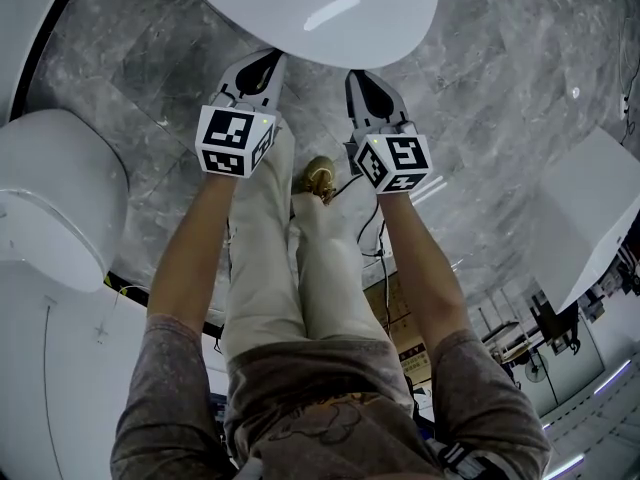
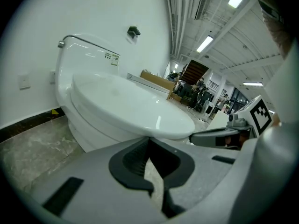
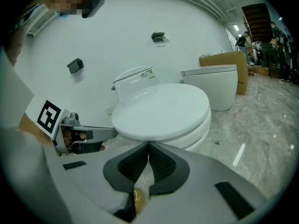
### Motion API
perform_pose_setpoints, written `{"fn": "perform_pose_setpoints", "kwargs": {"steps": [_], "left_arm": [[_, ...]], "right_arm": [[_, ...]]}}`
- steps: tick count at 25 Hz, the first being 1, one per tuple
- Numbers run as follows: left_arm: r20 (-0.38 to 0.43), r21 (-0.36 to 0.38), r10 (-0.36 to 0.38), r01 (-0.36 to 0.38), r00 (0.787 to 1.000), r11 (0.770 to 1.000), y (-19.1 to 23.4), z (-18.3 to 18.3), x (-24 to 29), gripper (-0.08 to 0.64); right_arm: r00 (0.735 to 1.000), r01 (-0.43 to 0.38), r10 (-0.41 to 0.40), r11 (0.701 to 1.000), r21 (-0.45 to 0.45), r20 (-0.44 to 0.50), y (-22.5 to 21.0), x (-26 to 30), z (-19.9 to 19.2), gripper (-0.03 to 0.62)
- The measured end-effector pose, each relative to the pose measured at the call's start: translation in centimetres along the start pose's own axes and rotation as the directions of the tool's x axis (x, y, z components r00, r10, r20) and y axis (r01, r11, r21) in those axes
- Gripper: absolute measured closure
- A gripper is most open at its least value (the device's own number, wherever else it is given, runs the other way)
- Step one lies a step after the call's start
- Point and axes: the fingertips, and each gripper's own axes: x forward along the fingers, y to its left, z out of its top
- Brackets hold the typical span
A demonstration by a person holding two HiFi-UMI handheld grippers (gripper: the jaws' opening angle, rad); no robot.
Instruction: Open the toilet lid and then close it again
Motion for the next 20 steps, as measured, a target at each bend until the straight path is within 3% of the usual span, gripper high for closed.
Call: {"fn": "perform_pose_setpoints", "kwargs": {"steps": [5,10,20], "left_arm": [[0.005,-0.006,-0.005,0.005,1.0,1.0,-0.3,1.0,-0.6,0.551],[0.027,-0.037,-0.013,0.014,1.0,0.999,-1.2,4.2,-2.6,0.551],[0.091,-0.103,-0.012,0.021,0.996,0.994,-1.3,15.7,-7.7,0.551]], "right_arm": [[1.0,-0.016,0.016,1.0,-0.018,-0.003,0.5,-0.8,1.3,0.565],[0.999,-0.029,0.03,0.998,-0.06,0.021,2.3,-2.9,5.3,0.565],[0.995,-0.06,0.073,0.985,-0.162,0.074,8.5,-6.6,20.1,0.565]]}}
